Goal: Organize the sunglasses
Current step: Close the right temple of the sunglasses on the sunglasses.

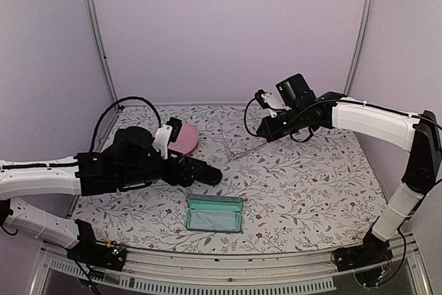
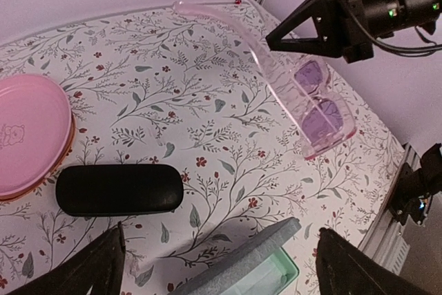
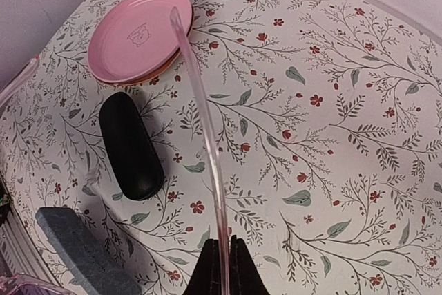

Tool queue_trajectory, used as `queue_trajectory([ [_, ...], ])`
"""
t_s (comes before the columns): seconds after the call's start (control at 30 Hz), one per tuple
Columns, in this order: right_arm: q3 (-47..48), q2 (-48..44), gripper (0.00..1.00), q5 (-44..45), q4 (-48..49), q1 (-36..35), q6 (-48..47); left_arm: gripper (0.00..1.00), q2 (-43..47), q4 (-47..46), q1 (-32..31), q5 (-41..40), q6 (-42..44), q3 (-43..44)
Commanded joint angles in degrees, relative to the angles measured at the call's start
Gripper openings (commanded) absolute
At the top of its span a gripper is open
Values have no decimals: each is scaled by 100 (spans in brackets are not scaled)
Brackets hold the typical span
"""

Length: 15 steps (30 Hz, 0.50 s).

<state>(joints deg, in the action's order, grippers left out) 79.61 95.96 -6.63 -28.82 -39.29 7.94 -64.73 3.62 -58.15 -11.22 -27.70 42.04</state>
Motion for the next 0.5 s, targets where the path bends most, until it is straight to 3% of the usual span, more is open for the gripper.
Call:
queue_trajectory([
  [0.0, -281, -218, 0, -182, 321, -141, 96, 97, -25, -362, -231, -226, 112, 165],
  [0.47, -393, -289, 0, -5, 419, -674, 391, 96, 461, -1479, -567, 243, 1837, -386],
])
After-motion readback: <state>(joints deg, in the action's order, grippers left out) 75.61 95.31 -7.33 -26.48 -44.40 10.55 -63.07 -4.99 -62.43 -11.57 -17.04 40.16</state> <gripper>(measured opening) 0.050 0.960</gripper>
